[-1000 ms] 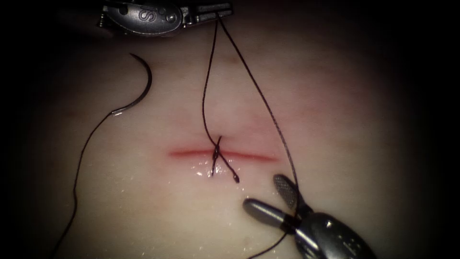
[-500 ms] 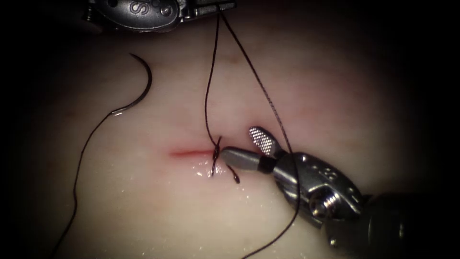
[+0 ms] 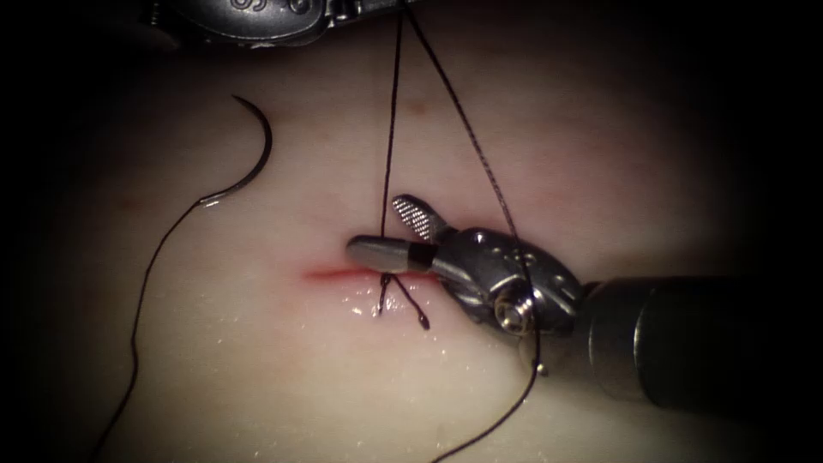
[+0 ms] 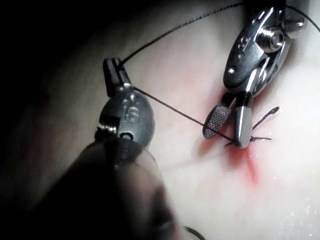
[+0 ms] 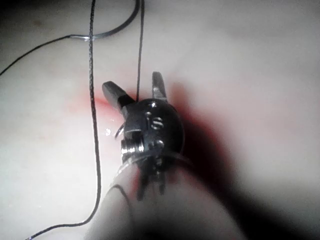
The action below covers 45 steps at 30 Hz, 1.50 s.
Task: Wound Closure
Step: Pull working end of suture taut with left jaws, then snip suture with right blades
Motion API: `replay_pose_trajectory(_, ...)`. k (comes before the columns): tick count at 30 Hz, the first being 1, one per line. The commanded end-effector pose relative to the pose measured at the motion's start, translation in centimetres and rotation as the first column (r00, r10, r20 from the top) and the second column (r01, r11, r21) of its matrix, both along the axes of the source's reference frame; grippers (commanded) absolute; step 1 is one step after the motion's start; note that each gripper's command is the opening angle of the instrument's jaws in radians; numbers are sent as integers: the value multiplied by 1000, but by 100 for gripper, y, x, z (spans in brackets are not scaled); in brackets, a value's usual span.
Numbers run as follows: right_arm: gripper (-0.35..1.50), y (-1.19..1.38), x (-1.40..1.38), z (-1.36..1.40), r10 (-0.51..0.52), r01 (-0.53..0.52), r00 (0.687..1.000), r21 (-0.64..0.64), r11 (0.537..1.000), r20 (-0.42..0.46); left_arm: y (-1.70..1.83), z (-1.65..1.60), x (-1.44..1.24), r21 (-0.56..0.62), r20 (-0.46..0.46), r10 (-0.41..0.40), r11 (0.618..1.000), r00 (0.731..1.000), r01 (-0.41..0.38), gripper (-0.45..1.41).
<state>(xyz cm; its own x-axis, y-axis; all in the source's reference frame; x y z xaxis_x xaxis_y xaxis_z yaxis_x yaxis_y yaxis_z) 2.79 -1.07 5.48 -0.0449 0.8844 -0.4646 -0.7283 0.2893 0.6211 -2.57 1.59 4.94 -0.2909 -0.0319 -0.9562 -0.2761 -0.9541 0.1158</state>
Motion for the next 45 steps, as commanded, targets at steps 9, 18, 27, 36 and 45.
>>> replay_pose_trajectory(9,118,4,17,13,-21,22,999,-33,999,24,0,-5,-8,-2,4,-2,1000,1000,2,-45)
replay_pose_trajectory(18,120,16,23,21,-19,21,999,-69,997,31,-1,-5,-8,-3,5,-1,1000,1000,1,-45)
replay_pose_trajectory(27,118,17,38,22,-32,33,999,-73,997,8,-1,-4,-8,-4,5,-1,1000,1000,1,-45)
replay_pose_trajectory(36,101,15,51,25,-40,40,999,-83,996,4,-6,-3,-9,-9,7,2,1000,1000,-2,-45)
replay_pose_trajectory(45,-35,15,55,28,-53,52,999,-98,994,0,-8,-3,-10,-11,8,3,1000,1000,-3,-45)
